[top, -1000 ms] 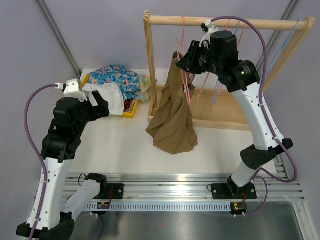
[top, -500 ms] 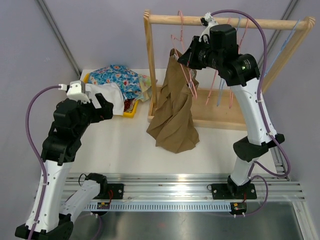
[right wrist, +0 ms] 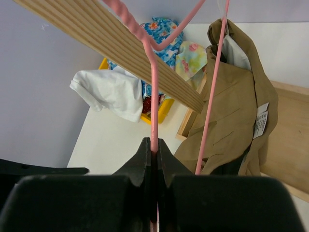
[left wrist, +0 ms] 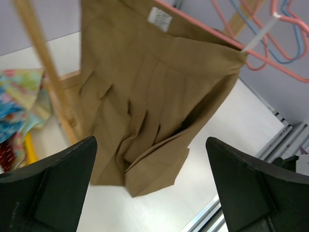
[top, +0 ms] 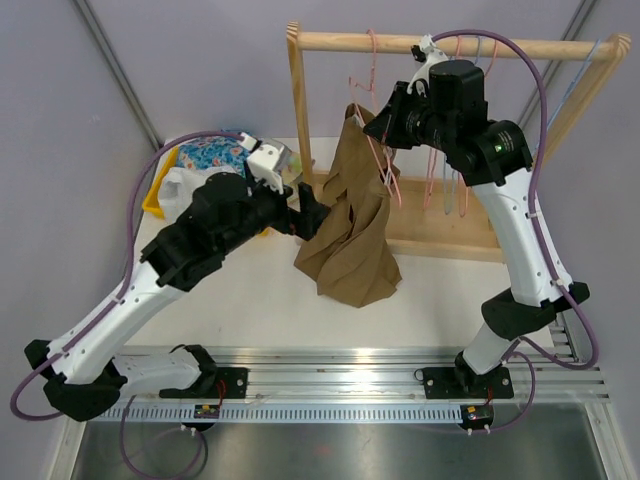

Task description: Remove the skirt from the hanger

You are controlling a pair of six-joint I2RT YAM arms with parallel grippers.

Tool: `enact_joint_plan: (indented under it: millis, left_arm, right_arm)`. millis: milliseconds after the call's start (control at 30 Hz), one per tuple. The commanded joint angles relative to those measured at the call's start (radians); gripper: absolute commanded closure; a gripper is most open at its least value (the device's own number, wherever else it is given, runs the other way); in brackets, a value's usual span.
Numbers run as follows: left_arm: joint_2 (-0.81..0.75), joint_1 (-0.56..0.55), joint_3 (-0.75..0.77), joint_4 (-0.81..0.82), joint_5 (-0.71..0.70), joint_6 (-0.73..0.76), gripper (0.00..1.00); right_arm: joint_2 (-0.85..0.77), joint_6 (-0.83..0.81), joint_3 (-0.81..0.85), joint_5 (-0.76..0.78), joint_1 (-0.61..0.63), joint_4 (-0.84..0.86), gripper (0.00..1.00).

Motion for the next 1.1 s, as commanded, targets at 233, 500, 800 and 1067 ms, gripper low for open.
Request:
enact_joint_plan:
  millis: [233,500,800,1067]
  left_arm:
    - [0.196,-0.133,0.004,0.396,0.113,0.017,0.01]
    - [0.31,-0.136,0.049,0.5,0.204,-0.026,0.01]
    - [0.355,-0.138,0.044,0.594,0.219,-0.059,0.77]
    - [0.348,-0.157,0.116,0.545,0.195,-0.037,1.0]
  right_arm:
    - [-0.142,0.004,0.003,0.013,0.007,0.148,1.0]
    - [-0.246,0.038,-0.108,0.011,0.007,0.209,1.0]
    - [-0.289,0.029,-0.12,0.024,0.005,0.208,1.0]
    - [-0.341,0.045,-0.264,0.069,0.005,0.286,1.0]
